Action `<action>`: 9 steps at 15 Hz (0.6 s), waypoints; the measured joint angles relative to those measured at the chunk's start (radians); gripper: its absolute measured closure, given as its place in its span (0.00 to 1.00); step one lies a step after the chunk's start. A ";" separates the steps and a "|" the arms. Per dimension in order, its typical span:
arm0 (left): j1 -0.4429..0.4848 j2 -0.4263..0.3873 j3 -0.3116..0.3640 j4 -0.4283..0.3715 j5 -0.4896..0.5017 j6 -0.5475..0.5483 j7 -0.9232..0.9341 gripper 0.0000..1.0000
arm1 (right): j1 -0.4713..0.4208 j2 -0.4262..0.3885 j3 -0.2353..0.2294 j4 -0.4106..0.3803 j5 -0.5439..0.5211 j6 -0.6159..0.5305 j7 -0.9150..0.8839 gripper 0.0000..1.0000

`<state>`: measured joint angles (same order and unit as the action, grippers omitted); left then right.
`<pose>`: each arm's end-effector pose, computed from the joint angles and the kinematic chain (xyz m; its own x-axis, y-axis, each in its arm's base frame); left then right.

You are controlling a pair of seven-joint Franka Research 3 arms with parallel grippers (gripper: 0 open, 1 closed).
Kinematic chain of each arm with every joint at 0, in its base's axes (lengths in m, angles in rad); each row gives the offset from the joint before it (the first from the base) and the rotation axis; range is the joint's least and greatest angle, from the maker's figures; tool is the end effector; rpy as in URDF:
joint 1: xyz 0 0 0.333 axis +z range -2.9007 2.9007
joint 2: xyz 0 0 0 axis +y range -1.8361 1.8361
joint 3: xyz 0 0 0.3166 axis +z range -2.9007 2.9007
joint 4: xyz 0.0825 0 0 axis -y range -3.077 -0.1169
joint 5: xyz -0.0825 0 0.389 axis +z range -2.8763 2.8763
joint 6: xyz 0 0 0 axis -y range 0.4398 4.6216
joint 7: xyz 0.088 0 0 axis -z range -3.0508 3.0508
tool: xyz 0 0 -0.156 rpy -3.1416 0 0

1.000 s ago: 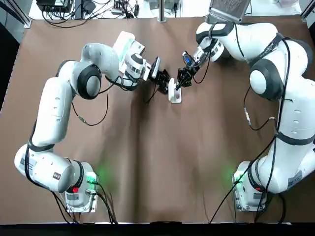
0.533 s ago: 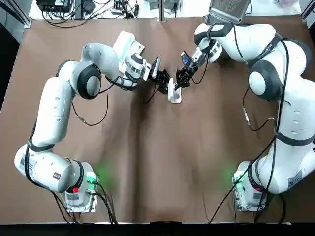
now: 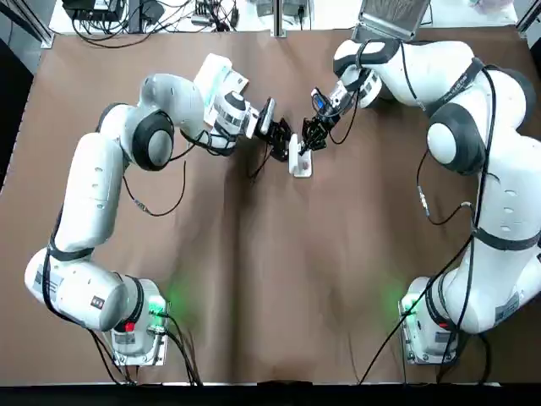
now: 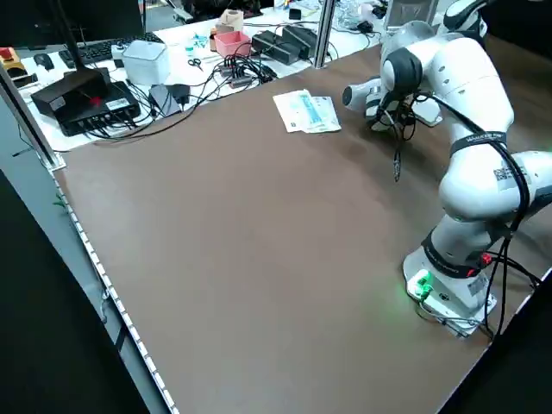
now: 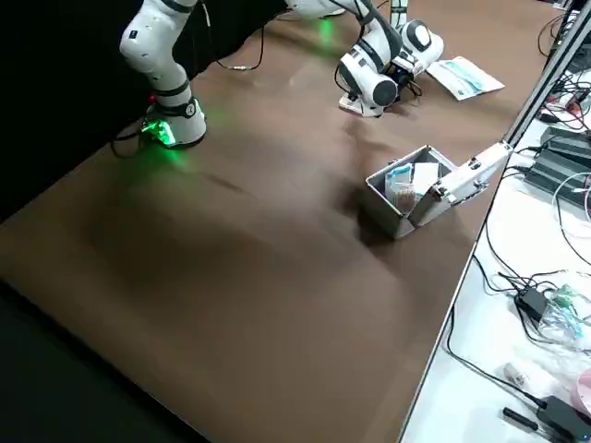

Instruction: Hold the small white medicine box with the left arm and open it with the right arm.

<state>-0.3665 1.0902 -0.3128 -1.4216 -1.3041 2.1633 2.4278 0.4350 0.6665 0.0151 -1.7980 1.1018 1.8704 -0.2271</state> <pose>0.5284 -0.4849 0.0462 -0.1354 -0.3090 0.9414 -0.9398 0.3409 -0.0232 0.4990 0.3628 0.1441 0.8233 0.2283 -0.5197 -0.2551 -0.6691 -0.6980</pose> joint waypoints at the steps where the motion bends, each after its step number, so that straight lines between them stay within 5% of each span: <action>1: 0.003 0.000 0.002 0.004 0.000 0.002 -0.001 0.59 | 0.000 0.000 0.000 0.001 0.000 0.000 0.000 0.99; 4: 0.019 -0.003 0.005 0.010 0.025 0.003 -0.014 0.32 | 0.003 0.000 0.000 0.005 0.001 0.003 0.000 0.99; 6: 0.029 -0.009 0.005 0.011 0.065 -0.007 -0.054 0.30 | 0.009 0.000 0.000 0.007 0.001 0.026 0.000 0.99; 9: 0.058 -0.033 0.004 0.015 0.149 -0.049 -0.138 0.12 | 0.035 0.000 0.001 0.011 0.003 0.068 0.001 0.99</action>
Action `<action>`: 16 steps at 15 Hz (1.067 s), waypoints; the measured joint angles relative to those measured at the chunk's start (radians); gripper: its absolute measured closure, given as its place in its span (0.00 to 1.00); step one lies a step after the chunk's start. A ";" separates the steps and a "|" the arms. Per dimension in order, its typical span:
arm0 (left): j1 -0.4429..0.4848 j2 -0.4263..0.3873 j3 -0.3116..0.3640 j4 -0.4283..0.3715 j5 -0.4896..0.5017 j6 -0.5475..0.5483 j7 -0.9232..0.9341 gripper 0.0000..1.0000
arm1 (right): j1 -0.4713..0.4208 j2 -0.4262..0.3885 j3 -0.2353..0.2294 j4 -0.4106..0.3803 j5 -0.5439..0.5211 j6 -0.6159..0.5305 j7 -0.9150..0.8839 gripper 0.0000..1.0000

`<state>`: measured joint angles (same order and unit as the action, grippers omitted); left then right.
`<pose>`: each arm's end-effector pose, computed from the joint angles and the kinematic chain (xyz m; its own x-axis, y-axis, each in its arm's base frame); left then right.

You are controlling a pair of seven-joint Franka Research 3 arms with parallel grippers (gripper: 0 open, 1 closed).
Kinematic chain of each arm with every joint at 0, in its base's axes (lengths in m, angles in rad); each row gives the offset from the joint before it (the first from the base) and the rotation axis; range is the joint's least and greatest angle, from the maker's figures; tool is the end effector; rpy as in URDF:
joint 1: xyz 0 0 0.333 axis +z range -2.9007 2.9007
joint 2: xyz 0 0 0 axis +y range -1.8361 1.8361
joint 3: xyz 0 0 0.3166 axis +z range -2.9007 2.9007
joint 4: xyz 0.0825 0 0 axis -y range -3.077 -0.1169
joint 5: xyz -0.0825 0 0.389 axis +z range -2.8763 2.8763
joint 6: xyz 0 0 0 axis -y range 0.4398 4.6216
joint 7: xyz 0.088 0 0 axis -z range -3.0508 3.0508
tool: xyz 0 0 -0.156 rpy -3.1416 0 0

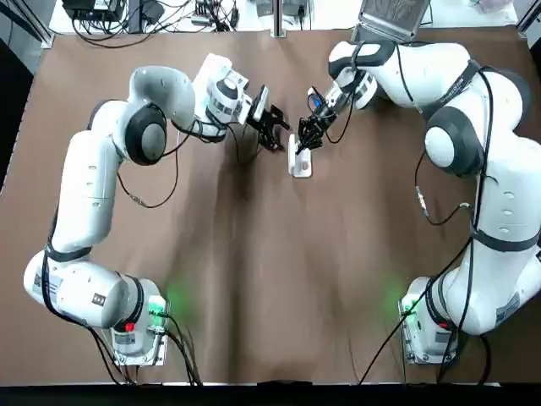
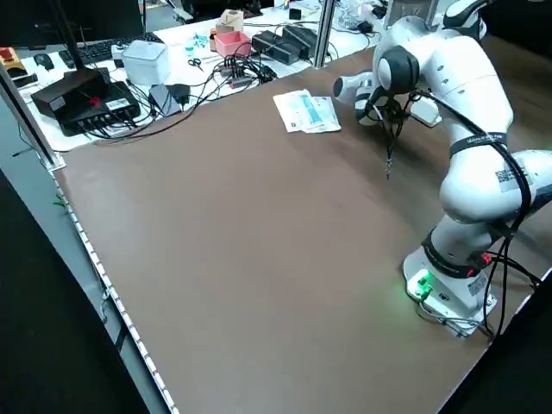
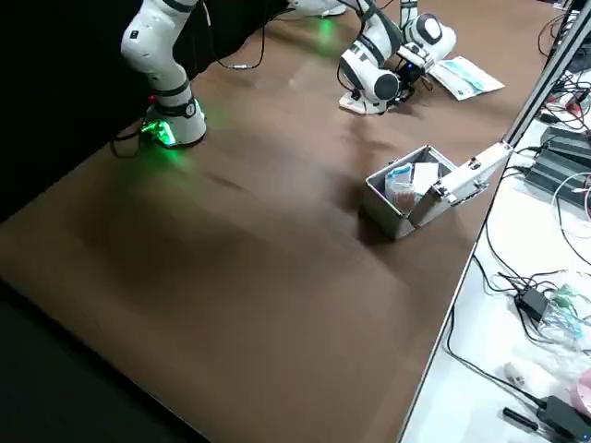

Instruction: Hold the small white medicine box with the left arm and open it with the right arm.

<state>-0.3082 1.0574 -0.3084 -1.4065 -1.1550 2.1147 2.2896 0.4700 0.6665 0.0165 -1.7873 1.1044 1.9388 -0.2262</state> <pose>0.5573 -0.4530 0.0679 -0.1194 -0.3719 0.9206 -0.9293 0.3683 0.0282 0.5005 0.3795 0.1444 0.8525 0.2128 -0.4774 -0.2194 -0.6833 -0.6964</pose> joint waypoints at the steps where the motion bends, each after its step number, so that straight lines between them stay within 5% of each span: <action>1: 0.013 -0.011 0.000 0.001 0.040 -0.011 -0.027 0.11 | 0.009 0.000 0.000 0.000 0.006 0.007 0.001 0.99; 9: 0.119 -0.083 0.000 0.008 0.176 -0.135 -0.202 0.01 | 0.110 0.001 0.001 0.001 0.068 0.145 0.002 0.99; 12: 0.172 -0.152 0.001 0.011 0.189 -0.180 -0.394 0.01 | 0.165 0.006 0.001 -0.001 0.069 0.264 0.002 0.99; 16: 0.199 -0.187 0.002 0.011 0.199 -0.183 -0.595 0.01 | 0.176 0.021 0.001 0.001 0.069 0.286 0.001 0.99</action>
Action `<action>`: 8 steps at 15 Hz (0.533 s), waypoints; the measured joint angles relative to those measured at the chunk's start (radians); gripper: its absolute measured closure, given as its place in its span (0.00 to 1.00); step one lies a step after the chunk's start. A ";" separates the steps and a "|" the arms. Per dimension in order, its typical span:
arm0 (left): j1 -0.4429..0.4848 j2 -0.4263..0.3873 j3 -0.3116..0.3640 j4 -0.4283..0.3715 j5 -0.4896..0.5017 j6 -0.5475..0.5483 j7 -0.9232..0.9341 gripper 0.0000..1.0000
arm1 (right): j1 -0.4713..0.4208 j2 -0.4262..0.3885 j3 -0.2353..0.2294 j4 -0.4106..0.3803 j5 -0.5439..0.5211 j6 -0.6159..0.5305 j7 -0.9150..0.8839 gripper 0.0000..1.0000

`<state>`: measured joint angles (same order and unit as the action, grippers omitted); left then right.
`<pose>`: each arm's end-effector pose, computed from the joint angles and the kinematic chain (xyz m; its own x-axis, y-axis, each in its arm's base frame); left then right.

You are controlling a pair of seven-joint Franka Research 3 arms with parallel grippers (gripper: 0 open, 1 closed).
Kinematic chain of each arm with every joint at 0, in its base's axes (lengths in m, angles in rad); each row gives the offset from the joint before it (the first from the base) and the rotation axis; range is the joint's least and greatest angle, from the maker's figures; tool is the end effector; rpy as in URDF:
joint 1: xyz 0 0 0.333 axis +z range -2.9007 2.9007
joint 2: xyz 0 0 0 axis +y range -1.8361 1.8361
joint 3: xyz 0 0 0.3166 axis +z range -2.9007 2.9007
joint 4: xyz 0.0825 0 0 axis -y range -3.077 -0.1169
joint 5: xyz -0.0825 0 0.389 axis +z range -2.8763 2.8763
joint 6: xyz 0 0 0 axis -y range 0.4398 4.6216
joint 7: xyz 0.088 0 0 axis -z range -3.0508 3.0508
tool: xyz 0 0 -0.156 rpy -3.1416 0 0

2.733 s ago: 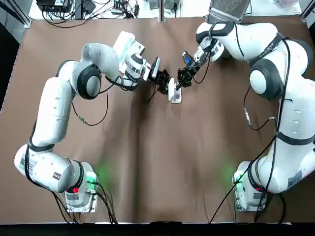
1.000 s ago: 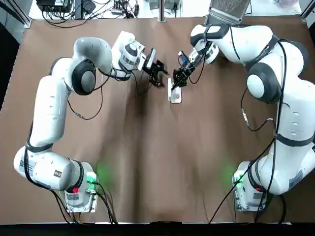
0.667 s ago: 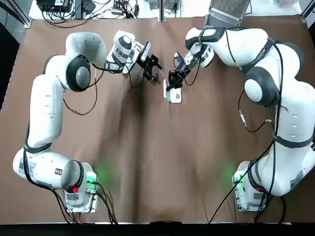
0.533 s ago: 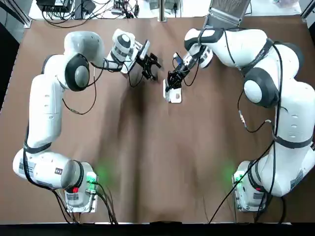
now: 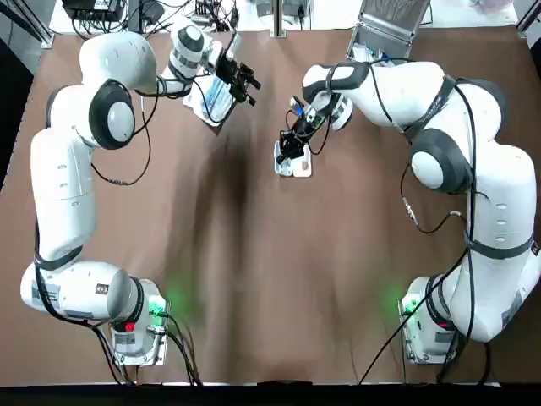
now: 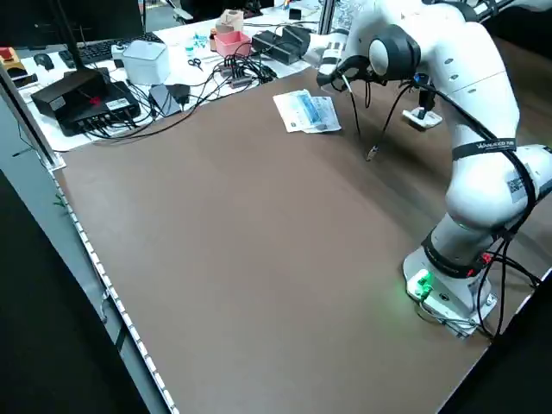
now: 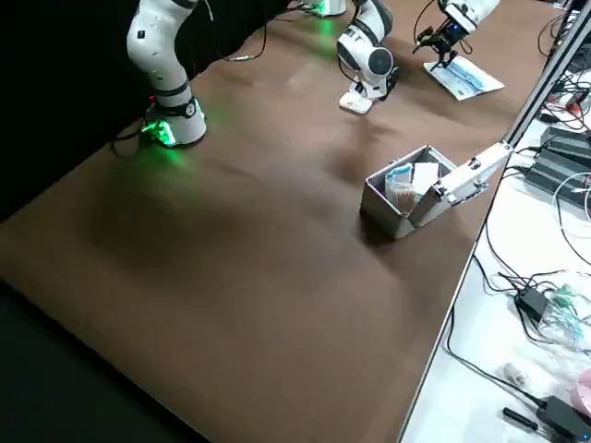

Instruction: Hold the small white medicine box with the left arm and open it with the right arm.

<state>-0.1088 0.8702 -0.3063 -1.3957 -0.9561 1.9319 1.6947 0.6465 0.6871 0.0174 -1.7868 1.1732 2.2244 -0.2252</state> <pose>0.6405 -0.3414 0.1923 0.2471 -0.5341 0.8085 -0.9117 0.1545 0.3807 0.4730 0.4521 0.1256 0.9284 0.1429 -0.3431 -0.1345 -0.7313 -0.6687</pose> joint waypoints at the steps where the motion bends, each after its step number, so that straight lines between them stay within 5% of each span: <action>1: 0.006 -0.004 0.000 0.000 0.004 0.000 -0.051 0.01 | 0.002 0.003 0.000 0.000 0.000 0.016 0.000 0.99; 8: 0.061 -0.065 0.003 0.002 0.035 0.000 -0.433 0.00 | 0.018 0.033 0.000 0.014 -0.002 0.064 -0.002 0.99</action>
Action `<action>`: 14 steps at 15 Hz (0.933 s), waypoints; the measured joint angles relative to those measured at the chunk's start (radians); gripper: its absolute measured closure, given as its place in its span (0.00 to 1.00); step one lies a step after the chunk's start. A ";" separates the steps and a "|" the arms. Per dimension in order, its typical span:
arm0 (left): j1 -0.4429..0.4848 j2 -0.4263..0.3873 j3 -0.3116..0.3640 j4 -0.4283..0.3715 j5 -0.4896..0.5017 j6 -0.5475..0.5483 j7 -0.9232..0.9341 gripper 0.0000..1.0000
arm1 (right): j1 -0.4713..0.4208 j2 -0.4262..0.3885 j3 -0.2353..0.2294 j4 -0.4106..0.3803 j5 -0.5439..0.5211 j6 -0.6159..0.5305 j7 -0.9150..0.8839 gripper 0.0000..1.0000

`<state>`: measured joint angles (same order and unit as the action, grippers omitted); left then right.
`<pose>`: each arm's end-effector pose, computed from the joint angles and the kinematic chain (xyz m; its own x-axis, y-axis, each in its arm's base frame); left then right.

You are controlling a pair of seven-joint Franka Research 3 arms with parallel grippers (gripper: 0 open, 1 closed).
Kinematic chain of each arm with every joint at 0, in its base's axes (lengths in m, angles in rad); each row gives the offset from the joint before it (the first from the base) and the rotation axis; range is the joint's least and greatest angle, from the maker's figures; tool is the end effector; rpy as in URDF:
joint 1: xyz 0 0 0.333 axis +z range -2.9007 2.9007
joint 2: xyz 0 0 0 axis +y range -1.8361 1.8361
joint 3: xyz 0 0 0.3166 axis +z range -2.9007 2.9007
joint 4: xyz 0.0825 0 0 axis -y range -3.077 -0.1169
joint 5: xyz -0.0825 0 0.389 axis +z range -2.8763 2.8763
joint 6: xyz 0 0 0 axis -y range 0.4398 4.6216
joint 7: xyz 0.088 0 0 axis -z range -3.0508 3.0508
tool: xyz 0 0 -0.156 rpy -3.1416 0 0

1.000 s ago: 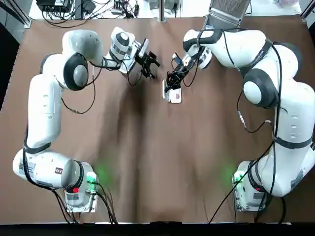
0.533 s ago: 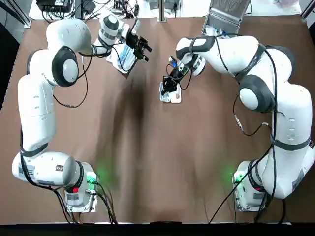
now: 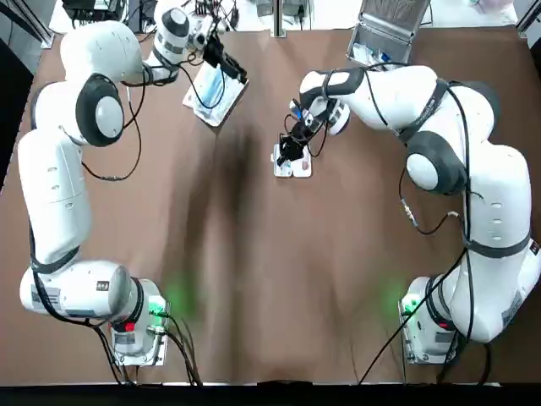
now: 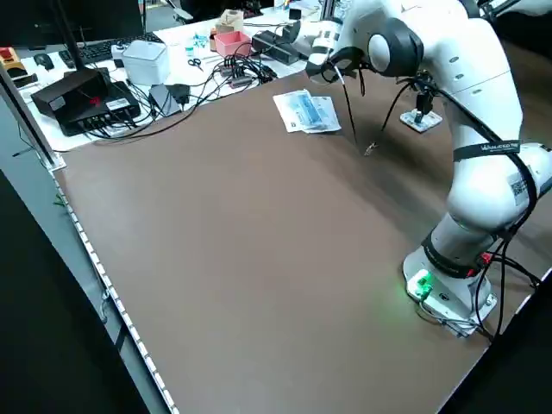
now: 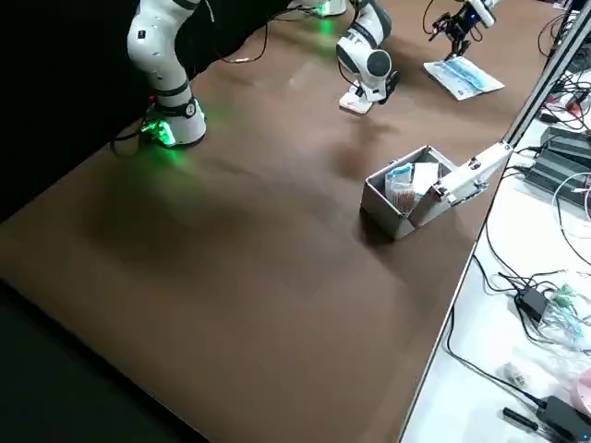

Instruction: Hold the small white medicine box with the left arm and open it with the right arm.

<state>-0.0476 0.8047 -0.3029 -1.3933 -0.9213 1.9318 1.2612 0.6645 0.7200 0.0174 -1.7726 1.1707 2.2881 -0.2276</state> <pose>0.6680 -0.2979 0.2339 0.5836 -0.5367 0.6094 -0.7712 -0.1314 0.6229 0.4743 0.4556 0.1087 0.9420 0.1183 -0.3142 -0.1221 -0.7511 -0.6488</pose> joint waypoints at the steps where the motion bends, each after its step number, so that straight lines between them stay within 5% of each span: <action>1: 0.006 -0.009 0.000 0.000 0.011 0.000 -0.049 0.00 | 0.005 0.005 0.000 0.003 0.000 0.018 0.000 0.99; 14: 0.092 -0.190 0.003 0.001 0.332 -0.038 -0.839 0.00 | -0.033 -0.014 -0.033 0.057 0.000 -0.028 0.014 0.99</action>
<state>0.0445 0.6143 -0.2996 -1.3925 -0.5889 1.8940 0.4222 0.6318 0.7058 -0.0156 -1.7158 1.1704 2.2602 -0.2133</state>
